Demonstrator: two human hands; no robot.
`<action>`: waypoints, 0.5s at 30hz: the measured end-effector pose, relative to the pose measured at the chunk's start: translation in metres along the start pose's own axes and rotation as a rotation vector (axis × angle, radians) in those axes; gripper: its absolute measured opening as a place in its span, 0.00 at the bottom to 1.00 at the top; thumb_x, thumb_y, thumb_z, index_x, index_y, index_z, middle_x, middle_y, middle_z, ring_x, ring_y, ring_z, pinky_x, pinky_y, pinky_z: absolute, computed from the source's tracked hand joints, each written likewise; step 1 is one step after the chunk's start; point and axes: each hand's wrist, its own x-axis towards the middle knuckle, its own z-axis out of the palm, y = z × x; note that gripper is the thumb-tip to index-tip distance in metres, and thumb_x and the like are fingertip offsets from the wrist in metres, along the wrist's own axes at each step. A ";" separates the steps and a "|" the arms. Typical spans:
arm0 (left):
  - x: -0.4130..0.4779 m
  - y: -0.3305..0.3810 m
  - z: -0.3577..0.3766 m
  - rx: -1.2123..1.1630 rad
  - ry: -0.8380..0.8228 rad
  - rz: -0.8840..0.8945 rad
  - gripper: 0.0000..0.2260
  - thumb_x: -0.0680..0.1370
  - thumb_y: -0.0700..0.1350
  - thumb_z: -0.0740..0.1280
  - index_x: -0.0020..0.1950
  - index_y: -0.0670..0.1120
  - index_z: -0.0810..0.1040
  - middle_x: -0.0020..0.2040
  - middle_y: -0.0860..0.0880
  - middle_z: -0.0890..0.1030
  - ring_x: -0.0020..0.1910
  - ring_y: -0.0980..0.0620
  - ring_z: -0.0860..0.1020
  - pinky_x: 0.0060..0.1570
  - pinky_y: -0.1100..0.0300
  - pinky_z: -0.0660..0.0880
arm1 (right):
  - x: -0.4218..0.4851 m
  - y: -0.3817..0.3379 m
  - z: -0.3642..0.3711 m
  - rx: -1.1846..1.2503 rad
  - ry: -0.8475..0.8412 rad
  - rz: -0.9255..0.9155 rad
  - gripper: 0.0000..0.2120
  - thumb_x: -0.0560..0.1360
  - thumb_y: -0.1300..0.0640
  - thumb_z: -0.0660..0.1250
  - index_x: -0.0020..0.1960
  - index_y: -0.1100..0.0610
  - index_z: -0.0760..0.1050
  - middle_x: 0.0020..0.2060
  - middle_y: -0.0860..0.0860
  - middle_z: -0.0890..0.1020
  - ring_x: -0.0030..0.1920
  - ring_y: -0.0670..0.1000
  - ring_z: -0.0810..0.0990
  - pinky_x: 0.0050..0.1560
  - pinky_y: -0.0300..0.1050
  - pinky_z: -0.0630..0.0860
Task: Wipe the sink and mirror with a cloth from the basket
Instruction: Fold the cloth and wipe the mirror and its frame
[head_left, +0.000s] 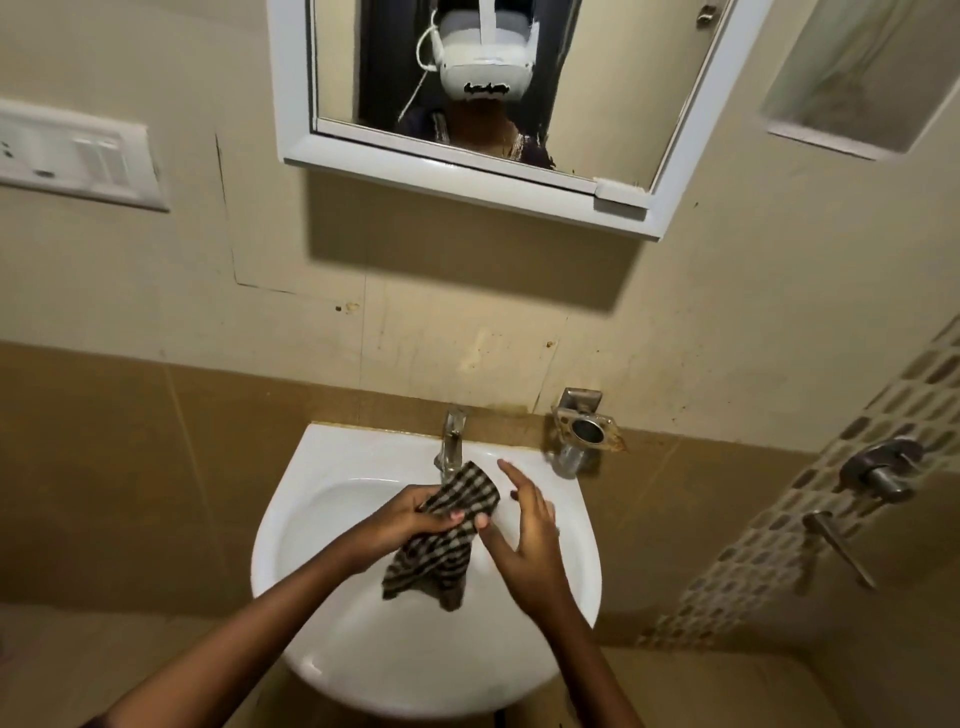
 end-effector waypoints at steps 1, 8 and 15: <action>0.000 0.006 -0.002 0.064 -0.055 -0.004 0.24 0.64 0.61 0.73 0.51 0.45 0.81 0.47 0.47 0.84 0.50 0.46 0.82 0.50 0.58 0.76 | 0.005 0.002 -0.006 -0.019 -0.073 0.024 0.35 0.68 0.28 0.60 0.71 0.37 0.57 0.71 0.39 0.64 0.69 0.45 0.65 0.68 0.51 0.64; -0.006 0.038 -0.025 0.202 -0.114 0.017 0.28 0.67 0.61 0.70 0.50 0.37 0.79 0.47 0.44 0.83 0.48 0.47 0.81 0.50 0.59 0.75 | 0.022 -0.001 -0.021 0.251 -0.341 0.103 0.20 0.67 0.38 0.69 0.50 0.50 0.79 0.49 0.48 0.85 0.52 0.48 0.82 0.54 0.44 0.77; -0.023 0.017 -0.039 0.155 -0.131 -0.005 0.23 0.68 0.58 0.73 0.48 0.39 0.80 0.46 0.45 0.82 0.47 0.49 0.79 0.50 0.54 0.71 | 0.037 -0.038 -0.043 0.040 -0.294 -0.062 0.16 0.69 0.37 0.67 0.42 0.51 0.77 0.38 0.50 0.82 0.42 0.49 0.81 0.44 0.50 0.76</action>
